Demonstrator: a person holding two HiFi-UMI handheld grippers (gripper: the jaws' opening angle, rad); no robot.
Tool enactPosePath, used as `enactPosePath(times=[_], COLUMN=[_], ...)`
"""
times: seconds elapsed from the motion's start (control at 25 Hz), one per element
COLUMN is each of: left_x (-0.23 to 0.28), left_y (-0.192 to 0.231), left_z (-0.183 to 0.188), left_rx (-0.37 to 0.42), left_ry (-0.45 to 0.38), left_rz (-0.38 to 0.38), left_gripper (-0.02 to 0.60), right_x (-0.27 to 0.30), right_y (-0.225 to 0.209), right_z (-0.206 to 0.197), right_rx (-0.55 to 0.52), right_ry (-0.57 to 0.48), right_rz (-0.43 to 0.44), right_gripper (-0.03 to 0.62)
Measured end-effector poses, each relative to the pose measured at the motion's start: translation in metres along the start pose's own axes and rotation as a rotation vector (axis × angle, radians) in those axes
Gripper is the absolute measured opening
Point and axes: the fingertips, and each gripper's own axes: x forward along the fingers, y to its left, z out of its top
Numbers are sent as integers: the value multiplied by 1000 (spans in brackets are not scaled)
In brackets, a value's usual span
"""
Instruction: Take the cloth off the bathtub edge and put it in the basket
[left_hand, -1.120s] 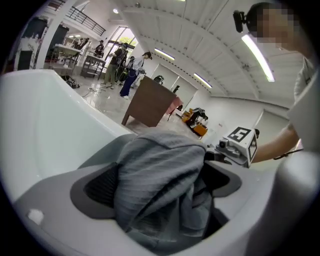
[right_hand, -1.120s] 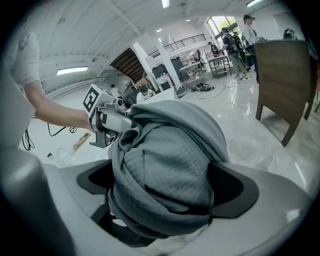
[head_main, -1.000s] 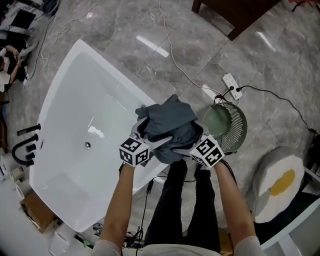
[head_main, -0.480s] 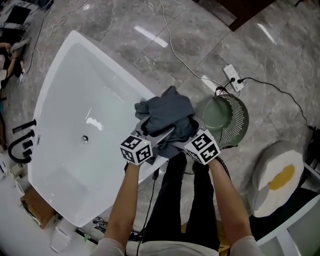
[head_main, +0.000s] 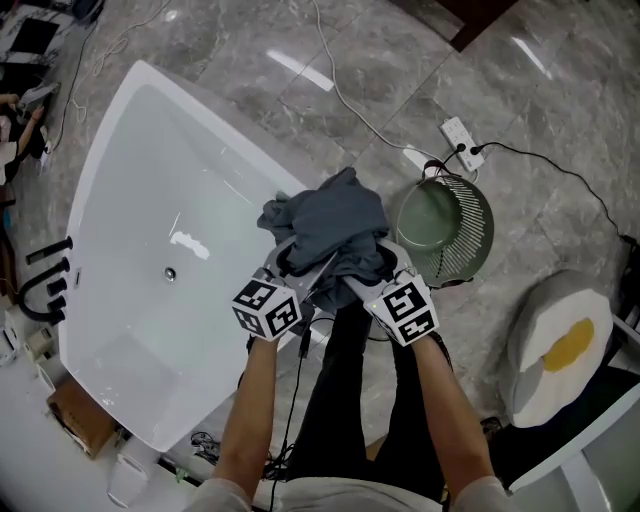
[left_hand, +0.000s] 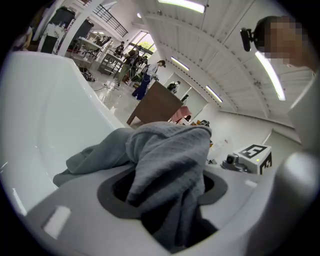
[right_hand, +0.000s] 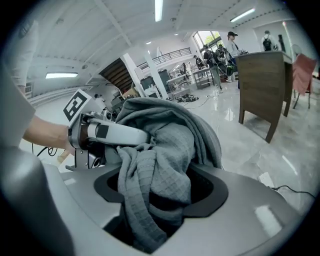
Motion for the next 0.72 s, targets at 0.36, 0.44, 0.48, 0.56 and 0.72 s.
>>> enactPosePath(times=[0.36, 0.44, 0.48, 0.56, 0.72], left_x=[-1, 4, 7, 12, 22], left_y=[-48, -62, -69, -83, -106], left_z=[-4, -4, -4, -5, -9], left_rx=[108, 131, 142, 156, 172], left_ry=[11, 6, 4, -4, -21], left_rz=[1, -3, -4, -2, -12], left_gripper=[290, 288, 286, 284, 282], right_x=[-42, -54, -60, -73, -95], right_y=[8, 5, 2, -3, -13], right_z=[-7, -9, -10, -13, -18], right_rx=[14, 26, 33, 45, 47], right_ry=[-64, -85, -96, -116, -151], right_rz=[32, 40, 45, 51, 44], right_gripper=[181, 178, 178, 174, 169])
